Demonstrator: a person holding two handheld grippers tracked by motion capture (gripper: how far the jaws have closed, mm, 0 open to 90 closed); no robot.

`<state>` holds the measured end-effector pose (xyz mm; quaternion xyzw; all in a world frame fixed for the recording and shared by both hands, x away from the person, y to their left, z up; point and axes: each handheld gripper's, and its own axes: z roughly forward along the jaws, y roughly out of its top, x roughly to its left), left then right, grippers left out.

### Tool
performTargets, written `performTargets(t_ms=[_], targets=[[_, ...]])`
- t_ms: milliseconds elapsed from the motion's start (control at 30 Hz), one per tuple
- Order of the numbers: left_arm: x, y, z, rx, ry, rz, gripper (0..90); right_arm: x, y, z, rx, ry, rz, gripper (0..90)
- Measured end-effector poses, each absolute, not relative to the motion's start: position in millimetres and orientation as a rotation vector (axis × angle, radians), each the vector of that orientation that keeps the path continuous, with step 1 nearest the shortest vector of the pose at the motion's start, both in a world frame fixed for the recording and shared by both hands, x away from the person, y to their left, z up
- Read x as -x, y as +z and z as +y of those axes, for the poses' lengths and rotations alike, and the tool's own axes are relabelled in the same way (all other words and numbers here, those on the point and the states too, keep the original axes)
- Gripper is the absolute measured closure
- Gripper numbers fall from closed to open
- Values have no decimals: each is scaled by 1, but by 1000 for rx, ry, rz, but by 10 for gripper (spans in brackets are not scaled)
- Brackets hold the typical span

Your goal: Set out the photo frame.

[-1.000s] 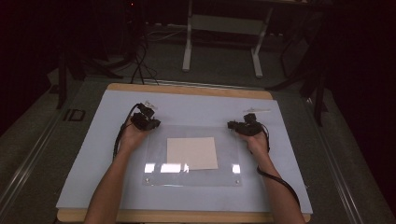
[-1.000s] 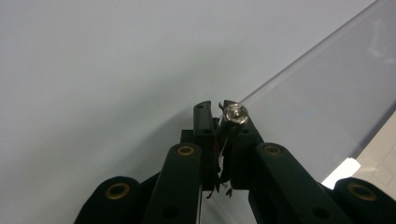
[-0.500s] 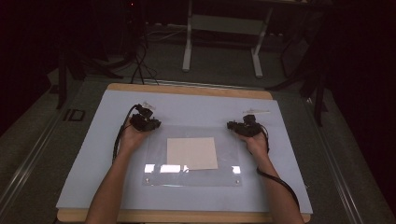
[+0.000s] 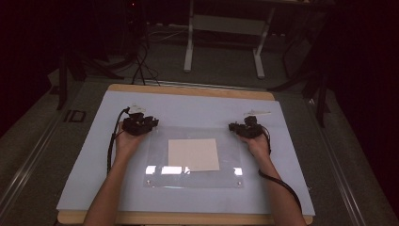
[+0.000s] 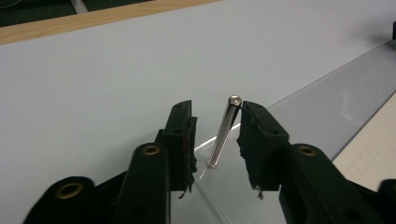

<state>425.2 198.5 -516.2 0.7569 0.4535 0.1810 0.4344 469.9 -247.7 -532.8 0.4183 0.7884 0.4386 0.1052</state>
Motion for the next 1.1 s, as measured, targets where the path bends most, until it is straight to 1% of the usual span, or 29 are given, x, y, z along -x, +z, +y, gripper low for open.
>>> performTargets(t_ms=[67,100,133,167,300,400,433,467,500,533,567,633,733,833,967,1100], targets=[[-424,-517,200,-1885,453,1126,607,-470,-532,-247,-1225,1277,2325,803],[-424,-517,200,-1885,460,1124,607,-468,-531,-246,-1211,1249,2324,785],[-423,-518,201,-1879,462,1124,594,-467,-529,-246,-1196,1226,2317,746],[-423,-518,201,-1875,463,1126,587,-465,-527,-246,-1179,1222,2303,688],[-423,-519,202,-1855,456,1127,572,-459,-520,-250,-1136,1248,2255,668],[-423,-520,201,-1853,452,1119,558,-456,-517,-250,-1119,1233,2243,682],[-424,-521,200,-1855,452,1117,558,-454,-516,-251,-1110,1243,2222,757],[-424,-521,200,-1855,452,1117,564,-454,-515,-251,-1111,1254,2219,773],[-424,-521,198,-1859,456,1121,589,-454,-516,-251,-1113,1265,2222,800],[-424,-521,198,-1859,456,1121,602,-454,-516,-251,-1113,1265,2222,800],[-423,-521,196,-1857,468,1118,637,-453,-517,-249,-1101,1256,2224,832],[-423,-521,196,-1854,470,1116,680,-453,-518,-248,-1104,1257,2215,836],[-422,-522,196,-1859,481,1115,719,-452,-519,-247,-1104,1258,2208,842],[-420,-524,197,-1851,505,1111,720,-452,-519,-248,-1105,1261,2207,845],[-418,-525,196,-1849,516,1094,764,-452,-520,-248,-1115,1277,2208,844],[-417,-523,193,-1835,539,1084,772,-452,-520,-249,-1119,1281,2204,844]])
